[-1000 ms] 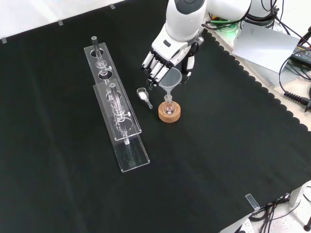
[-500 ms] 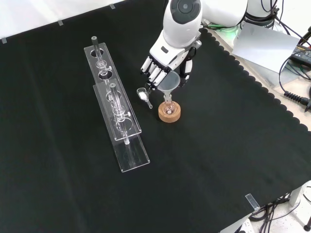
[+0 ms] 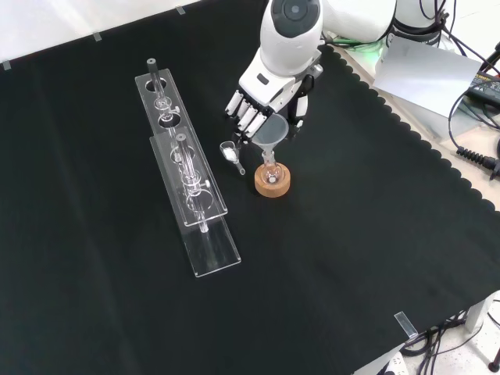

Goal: Place the funnel on the round-bottom flask.

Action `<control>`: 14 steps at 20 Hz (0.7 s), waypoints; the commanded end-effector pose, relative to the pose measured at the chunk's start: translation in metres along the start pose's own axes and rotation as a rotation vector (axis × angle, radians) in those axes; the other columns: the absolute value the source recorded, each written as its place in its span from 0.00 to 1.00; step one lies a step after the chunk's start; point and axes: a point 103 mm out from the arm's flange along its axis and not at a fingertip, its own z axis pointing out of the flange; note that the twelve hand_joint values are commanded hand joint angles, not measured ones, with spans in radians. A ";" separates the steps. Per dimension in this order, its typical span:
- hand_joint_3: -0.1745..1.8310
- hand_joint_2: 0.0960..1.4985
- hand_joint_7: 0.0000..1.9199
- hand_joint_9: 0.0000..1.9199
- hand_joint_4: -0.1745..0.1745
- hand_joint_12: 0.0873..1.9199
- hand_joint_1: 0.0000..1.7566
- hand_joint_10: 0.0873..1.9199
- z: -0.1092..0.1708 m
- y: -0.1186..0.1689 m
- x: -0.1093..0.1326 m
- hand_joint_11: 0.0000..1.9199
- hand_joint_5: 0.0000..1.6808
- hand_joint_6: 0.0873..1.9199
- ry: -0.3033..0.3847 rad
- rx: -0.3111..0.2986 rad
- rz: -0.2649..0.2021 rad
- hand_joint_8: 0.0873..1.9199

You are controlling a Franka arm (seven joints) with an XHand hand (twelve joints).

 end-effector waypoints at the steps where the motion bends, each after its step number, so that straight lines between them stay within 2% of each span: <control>1: 0.43 0.43 0.28 0.52 0.29 0.57 0.56 0.29 0.001 -0.001 -0.001 0.35 0.34 0.41 0.010 -0.007 -0.001 0.39; 10: 0.43 0.43 0.28 0.51 0.29 0.58 0.56 0.29 -0.001 0.002 0.004 0.35 0.34 0.41 -0.002 -0.004 -0.008 0.40; 14: 0.43 0.43 0.28 0.51 0.29 0.58 0.55 0.29 -0.015 0.004 0.013 0.34 0.34 0.41 -0.015 -0.007 -0.020 0.40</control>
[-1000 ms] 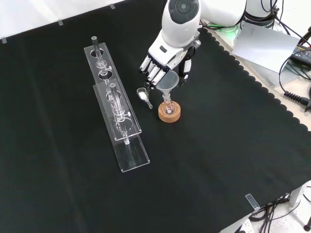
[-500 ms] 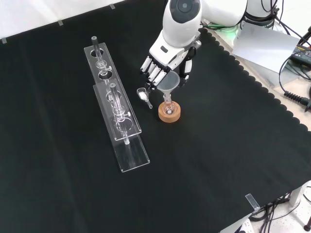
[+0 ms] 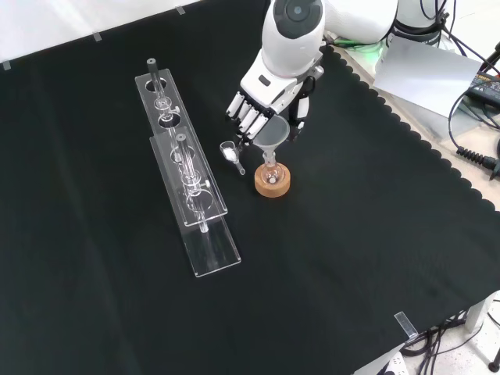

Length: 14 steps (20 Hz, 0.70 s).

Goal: Place the funnel on the round-bottom flask.

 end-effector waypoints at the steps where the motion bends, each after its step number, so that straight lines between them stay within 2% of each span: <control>1: 0.43 0.43 0.28 0.51 0.29 0.58 0.55 0.29 -0.013 0.003 0.012 0.34 0.34 0.41 -0.014 -0.006 -0.016 0.40; 3: 0.43 0.43 0.28 0.51 0.29 0.58 0.55 0.29 -0.012 0.003 0.009 0.34 0.34 0.41 0.003 -0.012 -0.023 0.40; 14: 0.43 0.42 0.27 0.51 0.30 0.58 0.55 0.29 -0.008 0.003 0.009 0.34 0.33 0.41 -0.011 0.009 -0.018 0.40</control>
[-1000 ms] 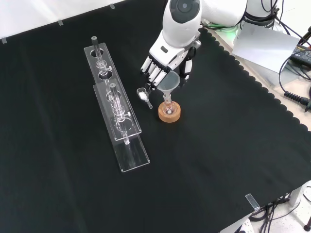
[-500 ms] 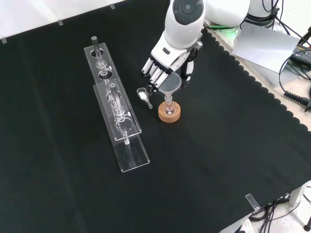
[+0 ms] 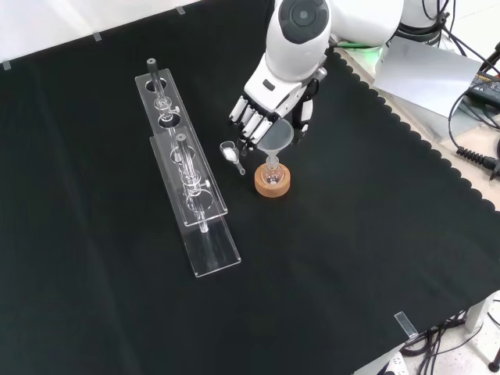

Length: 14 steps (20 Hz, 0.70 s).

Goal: Place the funnel on the round-bottom flask.

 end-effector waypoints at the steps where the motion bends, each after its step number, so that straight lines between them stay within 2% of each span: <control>1: 0.43 0.42 0.27 0.51 0.30 0.58 0.55 0.29 0.002 -0.001 -0.001 0.34 0.33 0.41 0.000 0.004 0.003 0.40; 14: 0.43 0.42 0.27 0.51 0.30 0.58 0.55 0.29 0.008 -0.004 -0.004 0.34 0.33 0.41 -0.001 0.009 0.010 0.40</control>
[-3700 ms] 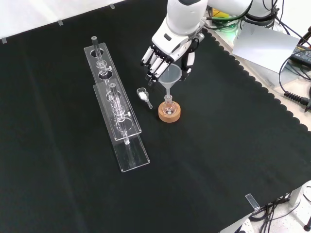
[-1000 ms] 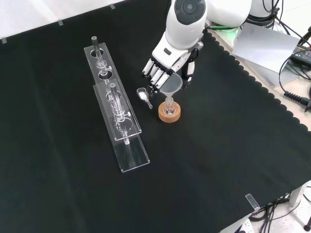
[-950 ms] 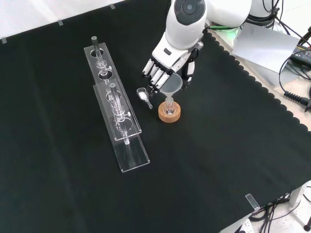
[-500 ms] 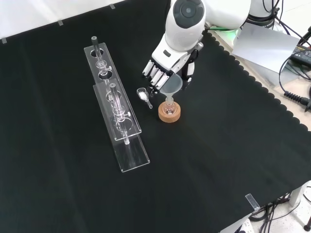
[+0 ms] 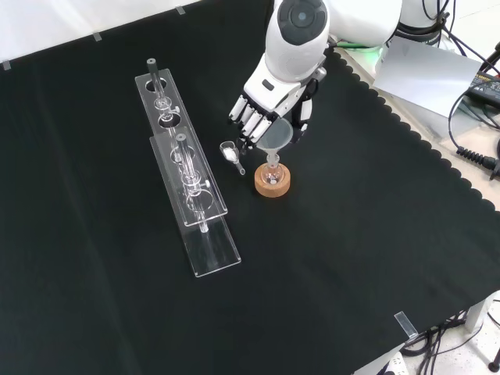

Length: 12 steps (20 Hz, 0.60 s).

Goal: Place the funnel on the round-bottom flask.

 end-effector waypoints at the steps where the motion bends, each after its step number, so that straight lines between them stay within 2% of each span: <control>1: 0.43 0.42 0.27 0.50 0.30 0.58 0.55 0.29 0.001 -0.001 -0.001 0.34 0.33 0.41 0.000 0.009 0.001 0.40; 4: 0.44 0.41 0.24 0.47 0.29 0.60 0.54 0.30 0.001 -0.001 0.000 0.31 0.26 0.37 0.001 0.035 0.004 0.40; 6: 0.44 0.39 0.21 0.42 0.29 0.63 0.52 0.32 0.002 -0.001 0.000 0.27 0.20 0.27 0.002 0.048 0.003 0.40; 9: 0.42 0.37 0.14 0.36 0.29 0.66 0.49 0.34 0.003 -0.001 0.000 0.23 0.16 0.11 0.009 0.073 0.001 0.39; 12: 0.40 0.36 0.08 0.31 0.29 0.67 0.46 0.34 0.004 -0.002 -0.001 0.19 0.14 0.02 0.010 0.070 -0.006 0.37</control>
